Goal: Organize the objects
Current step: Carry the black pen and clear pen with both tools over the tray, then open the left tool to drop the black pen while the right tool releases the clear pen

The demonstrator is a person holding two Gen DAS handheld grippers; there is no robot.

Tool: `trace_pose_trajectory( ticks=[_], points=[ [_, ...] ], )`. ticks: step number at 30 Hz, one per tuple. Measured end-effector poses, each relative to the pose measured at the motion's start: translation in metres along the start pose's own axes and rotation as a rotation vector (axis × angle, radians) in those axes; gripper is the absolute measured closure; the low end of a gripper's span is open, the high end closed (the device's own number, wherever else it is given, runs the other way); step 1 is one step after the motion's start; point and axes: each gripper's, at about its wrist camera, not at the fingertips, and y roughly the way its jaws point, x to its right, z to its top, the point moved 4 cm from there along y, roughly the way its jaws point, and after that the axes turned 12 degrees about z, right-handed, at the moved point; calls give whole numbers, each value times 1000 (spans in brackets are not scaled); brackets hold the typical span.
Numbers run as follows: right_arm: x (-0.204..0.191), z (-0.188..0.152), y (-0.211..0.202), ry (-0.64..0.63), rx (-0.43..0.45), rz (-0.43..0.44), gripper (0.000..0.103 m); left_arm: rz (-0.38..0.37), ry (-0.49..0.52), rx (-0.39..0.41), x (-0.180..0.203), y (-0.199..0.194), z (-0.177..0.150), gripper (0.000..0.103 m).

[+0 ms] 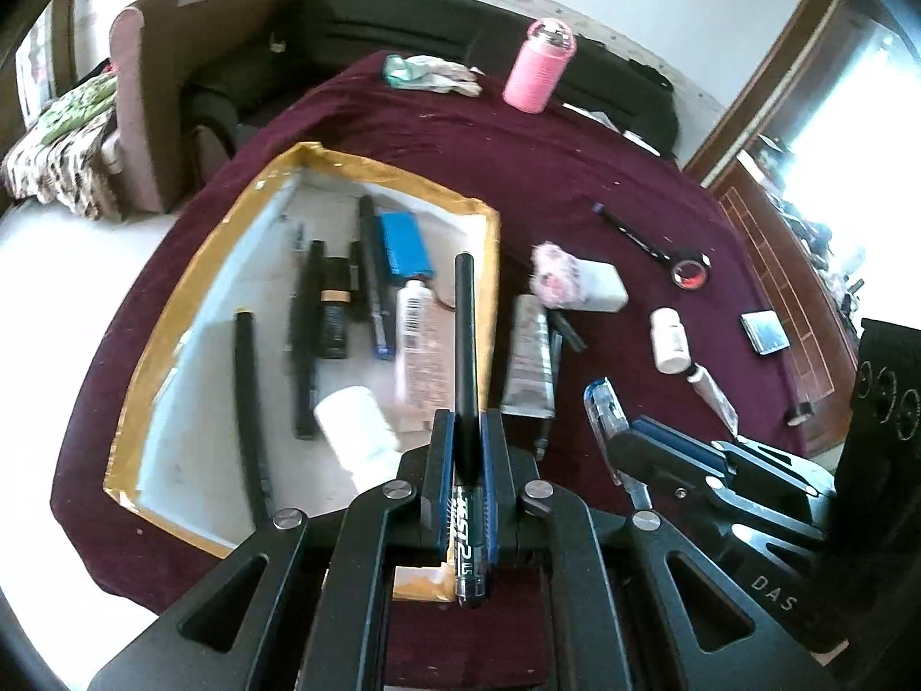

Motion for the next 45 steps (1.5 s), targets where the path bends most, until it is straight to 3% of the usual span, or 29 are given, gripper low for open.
trace_pose_trajectory(
  ticks=[20,45],
  points=[
    [-15,32,85,-30,-112,54,94,82,-159,-54,-84,59,25,96],
    [-1,30,137,-17,-208,23,94,95,-145,-122,-90,93,22,96]
  ],
)
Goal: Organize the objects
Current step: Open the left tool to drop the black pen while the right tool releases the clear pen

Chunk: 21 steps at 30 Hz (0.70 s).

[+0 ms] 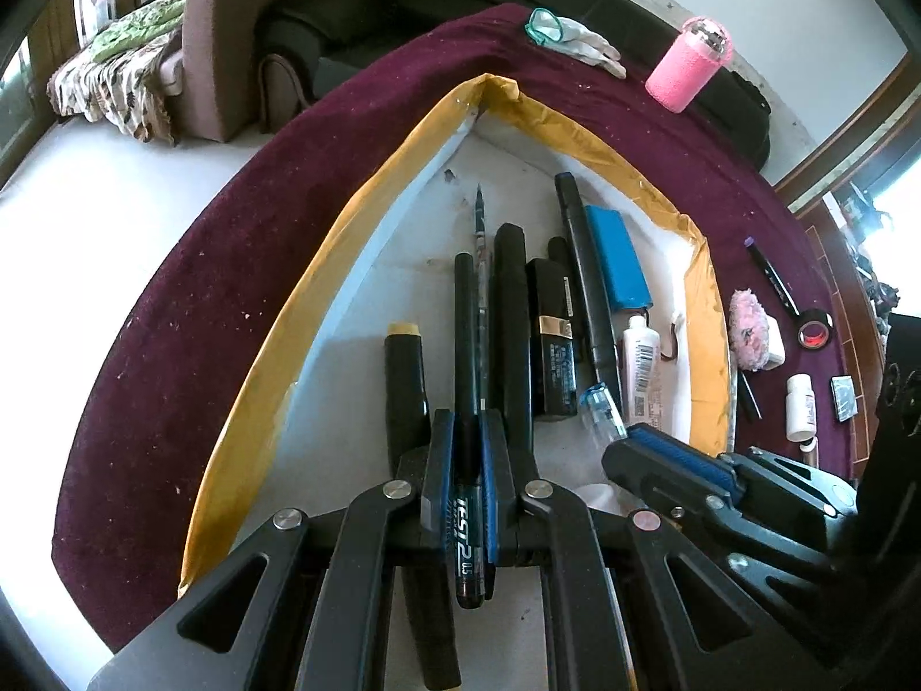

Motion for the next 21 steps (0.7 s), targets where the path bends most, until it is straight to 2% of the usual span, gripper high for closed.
trace_pose_trajectory(
  ticks=[10,15,18,19,20,21],
  points=[
    [-2,0,7,-16,-15,-26,94,-2,-31,15,-6,2,0,96],
    [3,0,-1,26,4,9,93,38,-9,26,-1,-2,-1,93],
    [0,-1,-17,35,28,44,92,24,-7,64,7,-20,-3,93],
    [-2,-1,-25,32,47,50,90,20,4,81,12,-27,-5,92],
    [-4,-3,-35,27,67,55,82,11,15,100,18,-35,-7,90],
    [-6,-6,-45,21,86,64,77,-3,32,125,28,-44,-10,80]
  ],
)
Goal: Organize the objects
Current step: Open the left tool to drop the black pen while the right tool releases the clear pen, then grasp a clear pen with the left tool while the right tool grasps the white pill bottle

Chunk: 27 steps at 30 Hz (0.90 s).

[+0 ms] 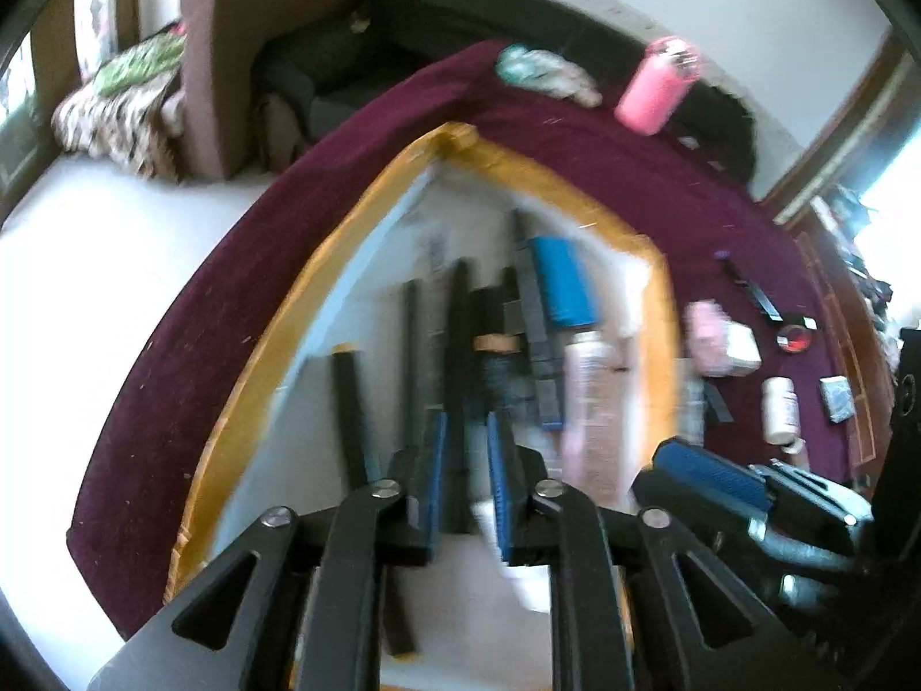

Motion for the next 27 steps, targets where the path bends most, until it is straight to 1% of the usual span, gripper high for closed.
trace_pose_trajectory(
  ticks=[1,2,3,4,5,8,11,13,15,19,27],
  points=[
    [-2,-4,-12,-4,23,10,66,-17,18,19,11,-8,-2,71],
    [-3,-9,-21,-7,39,14,61,-37,34,36,21,-15,-4,54],
    [-4,-16,-32,-13,56,10,61,-64,47,57,31,-22,-7,45],
    [-4,-23,-40,-16,67,5,61,-94,59,74,44,-30,-12,44],
    [-1,-32,-51,-12,84,6,61,-110,69,71,53,-33,-14,44],
    [9,-56,-76,9,107,11,61,-161,134,36,89,-37,-28,44],
    [28,-80,-98,42,115,-1,61,-154,189,19,117,-34,-43,44],
    [43,-92,-110,70,118,-26,61,-152,210,-3,132,-29,-52,44],
    [58,-102,-123,101,134,-52,61,-131,229,-13,141,-24,-59,44],
    [81,-107,-140,159,170,-81,61,-111,236,-23,150,-15,-61,44],
    [110,-93,-153,213,214,-125,61,-100,262,-16,165,3,-47,44]
  ],
)
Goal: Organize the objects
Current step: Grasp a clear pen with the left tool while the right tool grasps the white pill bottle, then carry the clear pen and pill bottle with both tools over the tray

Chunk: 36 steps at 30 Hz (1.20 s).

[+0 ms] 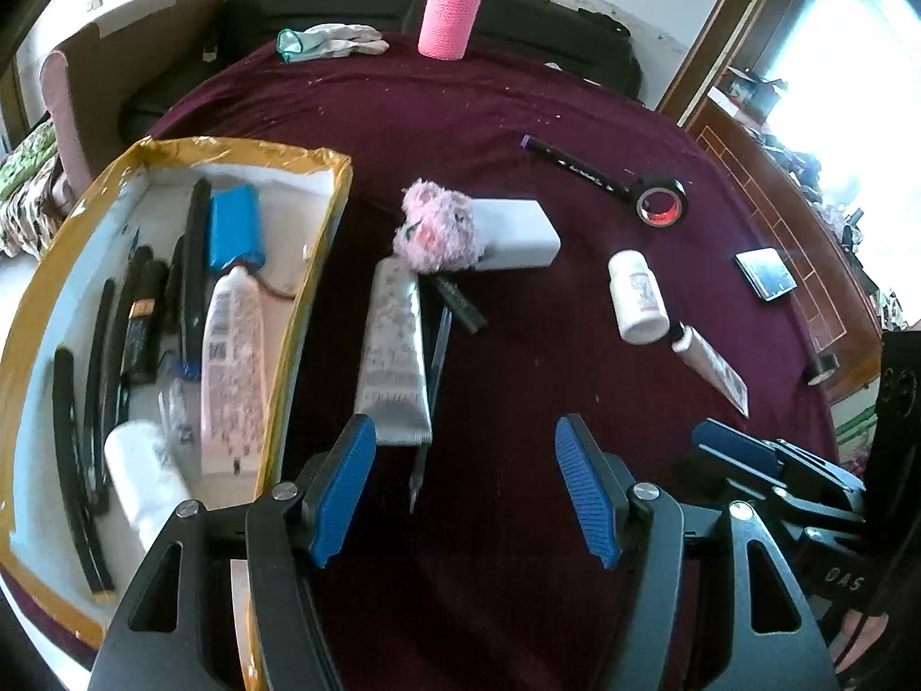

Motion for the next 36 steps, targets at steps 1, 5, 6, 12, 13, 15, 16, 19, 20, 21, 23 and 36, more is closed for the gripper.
trace_pose_trajectory(
  ticks=[1,5,6,12,13,15,16,19,20,21,23,36],
  points=[
    [2,3,0,3,1,2,61,8,6,-2,2,3,3,45],
    [10,21,3,-3,13,-40,61,13,62,9,15,14,9,52],
    [13,25,2,-4,16,-46,61,7,72,8,17,16,10,55],
    [34,48,9,30,21,-112,61,12,97,-12,23,37,21,63],
    [38,51,11,32,19,-118,61,15,97,-15,24,39,22,66],
    [45,57,15,50,19,-139,61,9,106,-28,24,44,23,69],
    [47,59,16,55,20,-147,61,10,111,-29,24,46,23,69],
    [55,65,26,69,4,-158,61,24,103,-39,20,51,25,69],
    [58,67,29,74,-1,-168,61,16,93,-43,19,53,26,70],
    [59,68,32,77,-7,-175,61,11,92,-43,18,53,26,70],
    [63,69,38,84,-17,-192,61,36,116,-38,19,53,26,77],
    [66,62,37,87,-20,-240,70,10,147,-114,21,36,-6,100]
  ],
)
